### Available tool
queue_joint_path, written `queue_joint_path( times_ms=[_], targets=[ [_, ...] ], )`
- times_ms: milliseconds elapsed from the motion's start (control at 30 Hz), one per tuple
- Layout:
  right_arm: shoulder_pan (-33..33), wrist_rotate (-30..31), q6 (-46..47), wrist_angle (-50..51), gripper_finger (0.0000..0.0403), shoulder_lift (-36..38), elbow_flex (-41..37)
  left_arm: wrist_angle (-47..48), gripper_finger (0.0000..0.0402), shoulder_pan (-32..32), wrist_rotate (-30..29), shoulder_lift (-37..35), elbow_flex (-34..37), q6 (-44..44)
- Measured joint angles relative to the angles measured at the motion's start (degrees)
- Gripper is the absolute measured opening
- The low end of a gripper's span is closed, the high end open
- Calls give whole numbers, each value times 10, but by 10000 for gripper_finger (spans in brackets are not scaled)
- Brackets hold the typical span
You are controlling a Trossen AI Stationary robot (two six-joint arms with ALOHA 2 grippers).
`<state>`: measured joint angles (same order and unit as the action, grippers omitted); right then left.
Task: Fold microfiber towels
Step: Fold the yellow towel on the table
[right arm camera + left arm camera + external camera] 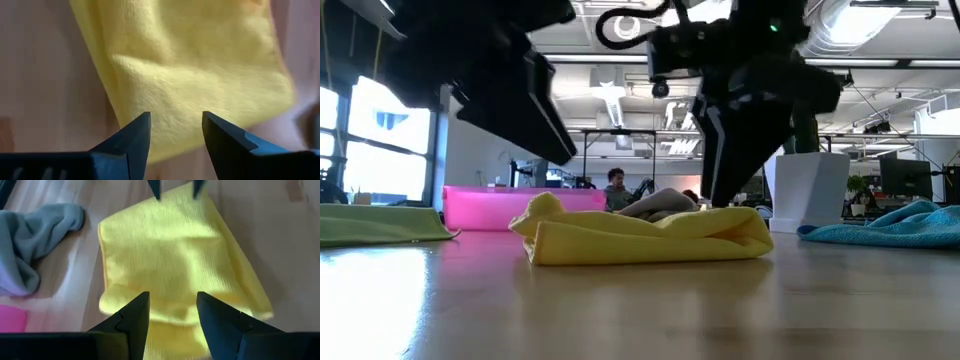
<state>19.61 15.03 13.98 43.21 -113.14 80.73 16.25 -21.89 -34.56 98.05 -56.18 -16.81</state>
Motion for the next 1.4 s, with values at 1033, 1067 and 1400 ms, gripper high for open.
queue_joint_path(
  times_ms=[1033, 1067, 1400],
  targets=[
    [20, 47, 16, -291, 171, 40, -215, 122, 156, 100, 101, 28, 0, -64],
    [20, 48, 16, -291, 171, 40, -215, 139, 156, 94, 102, 25, 0, -77],
    [20, 50, 13, -291, 171, 40, -215, 209, 156, 46, 143, 19, -7, -142]
  ],
)
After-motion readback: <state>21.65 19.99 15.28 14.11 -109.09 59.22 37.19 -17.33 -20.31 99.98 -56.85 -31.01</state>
